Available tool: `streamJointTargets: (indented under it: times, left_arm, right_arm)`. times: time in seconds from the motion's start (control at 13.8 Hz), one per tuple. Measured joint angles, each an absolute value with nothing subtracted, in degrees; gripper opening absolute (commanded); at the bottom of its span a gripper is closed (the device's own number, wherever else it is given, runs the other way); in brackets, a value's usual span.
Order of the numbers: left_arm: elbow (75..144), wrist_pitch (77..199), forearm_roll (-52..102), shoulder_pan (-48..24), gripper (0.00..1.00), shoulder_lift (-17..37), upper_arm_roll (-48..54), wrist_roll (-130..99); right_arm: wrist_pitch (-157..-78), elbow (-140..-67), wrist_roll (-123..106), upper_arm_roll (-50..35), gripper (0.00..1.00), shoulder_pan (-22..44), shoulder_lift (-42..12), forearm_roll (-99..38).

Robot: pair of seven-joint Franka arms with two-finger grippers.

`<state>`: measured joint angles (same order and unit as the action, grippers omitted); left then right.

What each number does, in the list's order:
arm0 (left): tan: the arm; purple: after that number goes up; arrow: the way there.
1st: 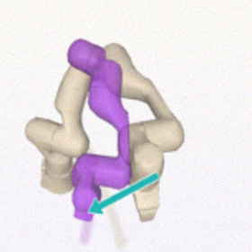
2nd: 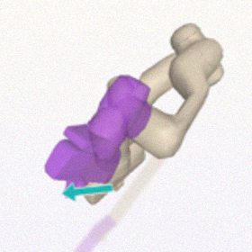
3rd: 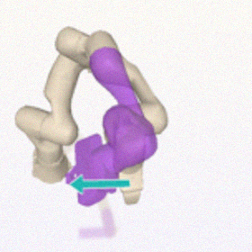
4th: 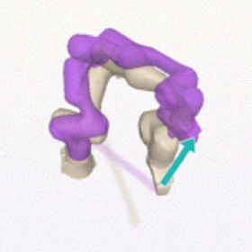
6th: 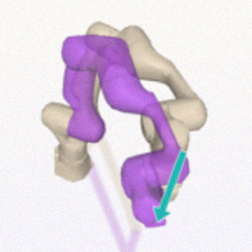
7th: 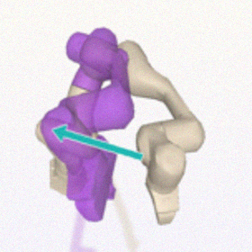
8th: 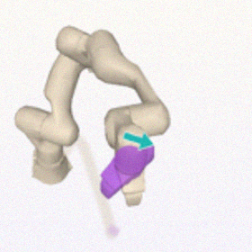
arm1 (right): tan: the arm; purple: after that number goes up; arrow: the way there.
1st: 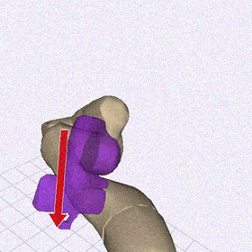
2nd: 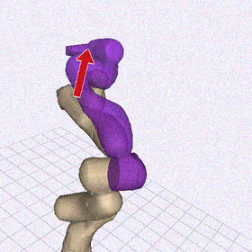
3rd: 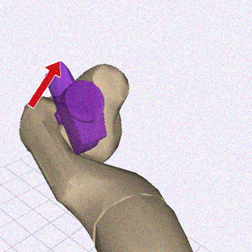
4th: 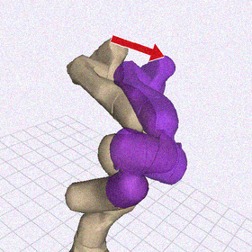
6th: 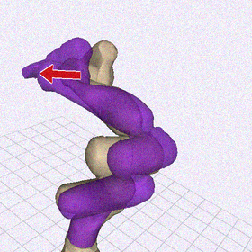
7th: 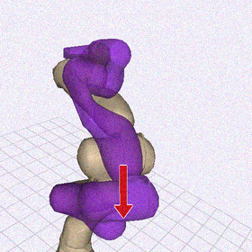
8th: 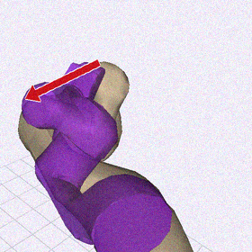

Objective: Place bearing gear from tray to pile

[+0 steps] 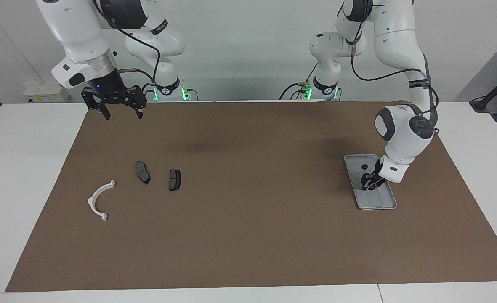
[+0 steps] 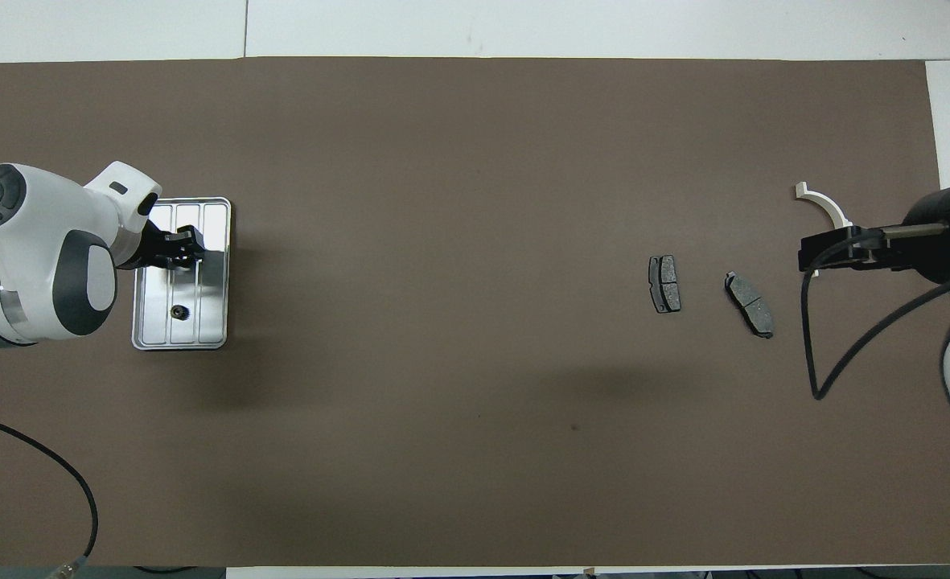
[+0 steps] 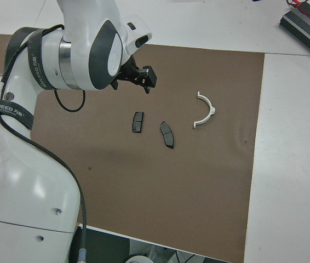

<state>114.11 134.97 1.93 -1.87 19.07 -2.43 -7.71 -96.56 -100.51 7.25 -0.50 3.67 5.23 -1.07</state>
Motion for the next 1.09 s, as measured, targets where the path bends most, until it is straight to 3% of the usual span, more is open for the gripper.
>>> streamJointTargets:
  times: [0.36, 0.65, 0.8, 1.09]
  left_arm:
    - [114.18, 135.30, 2.06, -2.00, 0.03, 19.03, -2.24, -7.75]
    - [112.69, 131.97, 2.11, -2.11, 0.00, 18.98, -2.16, -9.32]
    - [107.24, 124.46, 2.28, -3.74, 0.00, 18.89, -1.98, -14.38]
    - [97.72, 116.25, 2.37, -14.75, 0.00, 18.69, -1.55, -35.03]
  right_arm:
    - [-105.74, -106.79, 21.71, -0.74, 1.00, 11.85, 4.37, -1.10]
    - [-114.26, -108.26, 33.17, -0.89, 1.00, 17.13, -0.66, -1.10]
    - [-119.12, -108.37, 37.40, -0.89, 1.00, 18.90, -4.32, -1.10]
    - [-127.44, -108.31, 44.75, -0.90, 1.00, 22.66, -10.94, -1.10]
